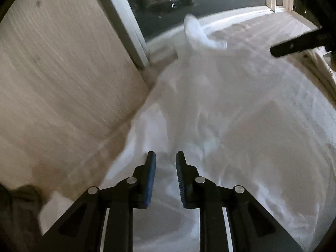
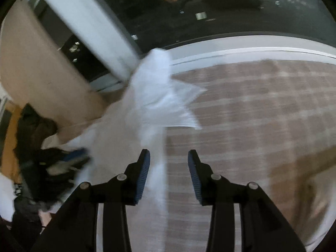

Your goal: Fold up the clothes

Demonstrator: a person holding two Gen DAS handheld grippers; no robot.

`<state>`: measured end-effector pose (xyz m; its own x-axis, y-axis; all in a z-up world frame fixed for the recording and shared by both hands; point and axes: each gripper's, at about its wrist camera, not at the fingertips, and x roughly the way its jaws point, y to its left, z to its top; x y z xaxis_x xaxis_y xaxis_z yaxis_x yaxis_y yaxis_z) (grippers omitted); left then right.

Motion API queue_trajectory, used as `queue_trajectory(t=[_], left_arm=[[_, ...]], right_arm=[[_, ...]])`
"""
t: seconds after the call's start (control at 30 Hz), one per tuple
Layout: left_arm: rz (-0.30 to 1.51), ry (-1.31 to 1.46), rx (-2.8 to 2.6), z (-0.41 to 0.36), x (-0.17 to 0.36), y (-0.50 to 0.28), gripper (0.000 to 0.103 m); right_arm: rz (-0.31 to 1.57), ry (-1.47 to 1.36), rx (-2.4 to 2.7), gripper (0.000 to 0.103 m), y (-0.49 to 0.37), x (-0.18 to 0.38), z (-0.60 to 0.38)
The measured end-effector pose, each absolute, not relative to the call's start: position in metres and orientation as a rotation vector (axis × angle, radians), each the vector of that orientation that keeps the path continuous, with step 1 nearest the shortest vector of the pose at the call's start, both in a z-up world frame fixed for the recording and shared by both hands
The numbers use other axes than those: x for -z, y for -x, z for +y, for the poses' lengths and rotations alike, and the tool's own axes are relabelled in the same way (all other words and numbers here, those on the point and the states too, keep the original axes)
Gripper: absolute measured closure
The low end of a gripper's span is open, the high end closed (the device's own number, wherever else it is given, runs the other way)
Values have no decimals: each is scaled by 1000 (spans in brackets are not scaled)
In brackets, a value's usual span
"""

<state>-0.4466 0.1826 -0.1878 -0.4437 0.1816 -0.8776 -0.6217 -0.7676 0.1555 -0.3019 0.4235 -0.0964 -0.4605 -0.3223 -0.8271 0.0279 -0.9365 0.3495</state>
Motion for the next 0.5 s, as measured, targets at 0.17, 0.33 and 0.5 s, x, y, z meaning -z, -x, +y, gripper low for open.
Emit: queue_trajectory(t=[0.17, 0.33, 0.5], left_arm=[[633, 1227, -2201, 192, 165, 425, 75], [615, 1196, -2193, 200, 146, 415, 75], [583, 1191, -2214, 204, 131, 422, 75]], right_arm=[[-489, -1478, 2364, 66, 303, 106, 412], [-307, -1510, 2426, 66, 339, 122, 379], [-144, -1578, 2634, 69, 368, 127, 393]])
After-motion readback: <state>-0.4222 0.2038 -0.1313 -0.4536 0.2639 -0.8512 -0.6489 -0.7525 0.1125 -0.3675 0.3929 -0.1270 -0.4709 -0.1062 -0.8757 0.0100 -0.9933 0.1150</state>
